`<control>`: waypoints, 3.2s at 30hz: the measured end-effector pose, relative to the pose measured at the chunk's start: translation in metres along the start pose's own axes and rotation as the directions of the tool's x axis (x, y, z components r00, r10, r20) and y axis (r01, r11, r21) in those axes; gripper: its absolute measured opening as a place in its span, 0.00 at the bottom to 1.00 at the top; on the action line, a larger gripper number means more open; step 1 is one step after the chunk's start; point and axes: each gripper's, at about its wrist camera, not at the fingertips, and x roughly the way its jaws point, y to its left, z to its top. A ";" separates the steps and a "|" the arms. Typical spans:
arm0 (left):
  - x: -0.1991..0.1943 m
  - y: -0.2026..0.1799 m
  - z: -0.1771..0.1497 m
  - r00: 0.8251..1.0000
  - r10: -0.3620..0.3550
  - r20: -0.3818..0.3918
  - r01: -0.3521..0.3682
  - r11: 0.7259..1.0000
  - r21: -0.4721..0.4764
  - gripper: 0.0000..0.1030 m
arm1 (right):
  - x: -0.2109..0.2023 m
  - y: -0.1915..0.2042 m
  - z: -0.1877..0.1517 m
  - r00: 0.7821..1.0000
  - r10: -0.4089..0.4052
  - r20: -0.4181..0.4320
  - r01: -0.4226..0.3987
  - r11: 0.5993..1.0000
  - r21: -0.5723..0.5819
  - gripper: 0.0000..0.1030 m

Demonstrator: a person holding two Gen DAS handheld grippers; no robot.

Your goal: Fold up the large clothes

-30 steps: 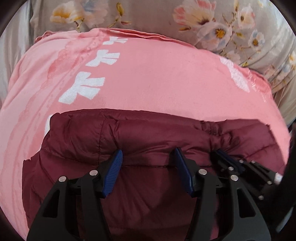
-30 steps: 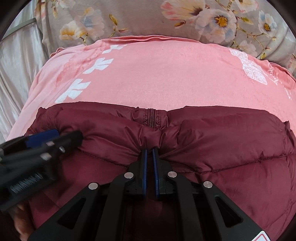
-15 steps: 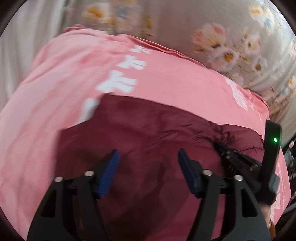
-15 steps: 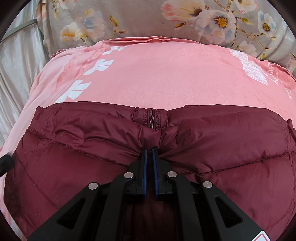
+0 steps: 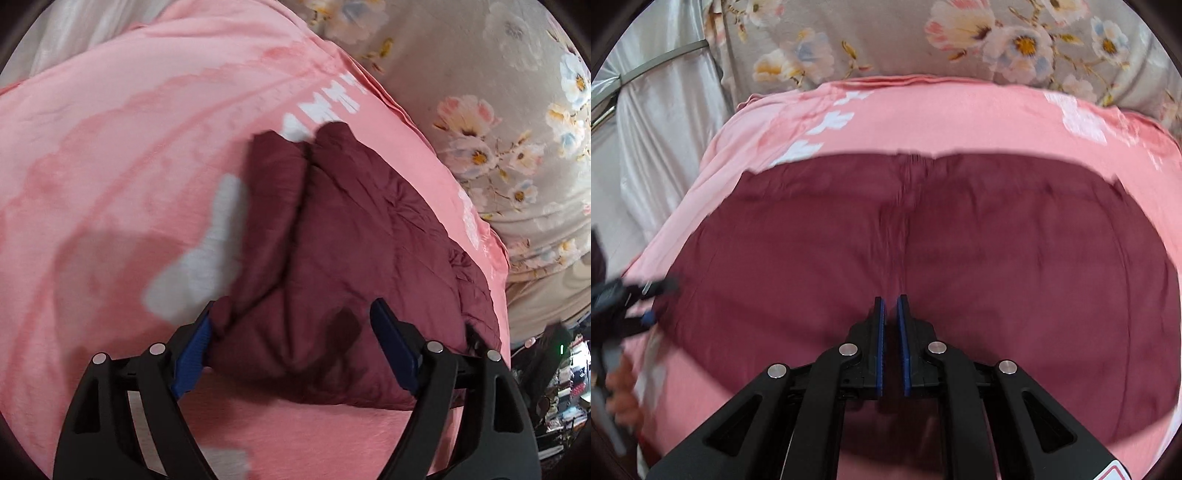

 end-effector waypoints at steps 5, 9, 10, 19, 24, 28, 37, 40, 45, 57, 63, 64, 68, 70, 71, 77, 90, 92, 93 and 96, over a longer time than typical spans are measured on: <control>-0.009 -0.026 -0.002 0.999 0.002 0.040 -0.004 0.999 0.036 0.50 | -0.013 -0.001 -0.032 0.999 0.026 -0.025 -0.025 0.999 0.038 0.09; -0.037 -0.062 0.001 0.996 -0.042 0.085 0.032 0.992 0.123 0.21 | -0.010 -0.003 -0.045 0.999 0.031 -0.012 -0.031 0.998 0.054 0.09; -0.042 -0.071 0.002 0.994 -0.064 0.090 0.051 0.989 0.142 0.19 | -0.010 -0.003 -0.047 0.999 0.033 -0.007 -0.033 0.998 0.060 0.09; -0.071 -0.189 -0.015 0.973 -0.218 0.074 0.169 0.895 0.413 0.10 | -0.017 -0.015 -0.068 0.994 0.111 -0.011 -0.109 0.985 0.133 0.04; -0.060 -0.255 -0.044 0.965 -0.262 0.002 0.218 0.805 0.551 0.08 | -0.020 -0.025 -0.074 0.986 0.169 -0.005 -0.166 0.969 0.182 0.04; -0.033 -0.299 -0.070 0.964 -0.260 -0.059 0.240 0.748 0.618 0.06 | -0.032 -0.040 -0.088 0.971 0.241 0.009 -0.235 0.938 0.254 0.04; 0.046 -0.375 -0.141 0.960 -0.186 -0.210 0.280 0.650 0.707 0.05 | -0.096 -0.112 -0.121 0.990 0.121 0.072 -0.139 0.921 0.363 0.05; 0.080 -0.386 -0.164 0.956 -0.127 -0.264 0.282 0.642 0.713 0.05 | -0.116 -0.137 -0.130 0.994 0.055 0.089 -0.086 0.913 0.398 0.06; 0.125 -0.390 -0.193 0.947 -0.053 -0.317 0.274 0.649 0.710 0.05 | -0.140 -0.169 -0.137 0.992 -0.015 0.124 -0.041 0.896 0.442 0.06; 0.049 -0.406 -0.129 0.916 -0.273 -0.294 0.400 0.660 0.636 0.41 | -0.170 -0.167 -0.107 0.953 -0.006 0.304 -0.124 0.906 0.404 0.52; 0.044 -0.424 -0.067 0.971 -0.209 -0.120 0.233 0.686 0.689 0.45 | -0.155 -0.177 -0.077 0.939 0.048 0.341 -0.183 0.908 0.377 0.58; 0.053 -0.427 -0.063 0.975 -0.185 -0.124 0.219 0.688 0.692 0.45 | -0.147 -0.179 -0.074 0.942 0.051 0.331 -0.186 0.902 0.391 0.58; 0.095 -0.432 -0.056 0.989 -0.078 -0.128 0.147 0.668 0.730 0.44 | -0.117 -0.189 -0.069 0.952 0.105 0.289 -0.232 0.861 0.453 0.53; 0.117 -0.435 -0.057 0.991 -0.030 -0.131 0.118 0.653 0.748 0.43 | -0.109 -0.188 -0.066 0.958 0.105 0.266 -0.218 0.869 0.444 0.23; 0.127 -0.435 -0.059 0.990 -0.011 -0.138 0.112 0.647 0.755 0.42 | -0.109 -0.188 -0.065 0.957 0.109 0.269 -0.223 0.869 0.442 0.08; 0.167 -0.448 -0.076 0.992 0.053 -0.116 0.062 0.593 0.803 0.37 | -0.155 -0.201 -0.065 0.919 0.031 0.394 -0.207 0.887 0.412 0.04; 0.217 -0.463 -0.118 0.991 0.095 -0.091 0.025 0.544 0.839 0.37 | -0.109 -0.227 -0.087 0.977 -0.043 0.208 -0.065 0.871 0.487 0.03; 0.222 -0.462 -0.120 0.992 0.099 -0.083 0.017 0.541 0.841 0.37 | -0.105 -0.228 -0.088 0.981 -0.042 0.191 -0.058 0.871 0.488 0.03; 0.224 -0.461 -0.121 0.992 0.099 -0.079 0.014 0.539 0.842 0.37 | -0.102 -0.229 -0.088 0.982 -0.041 0.185 -0.055 0.871 0.488 0.03; 0.229 -0.459 -0.123 0.992 0.098 -0.074 0.010 0.538 0.843 0.37 | -0.097 -0.231 -0.087 0.985 -0.036 0.168 -0.052 0.870 0.490 0.03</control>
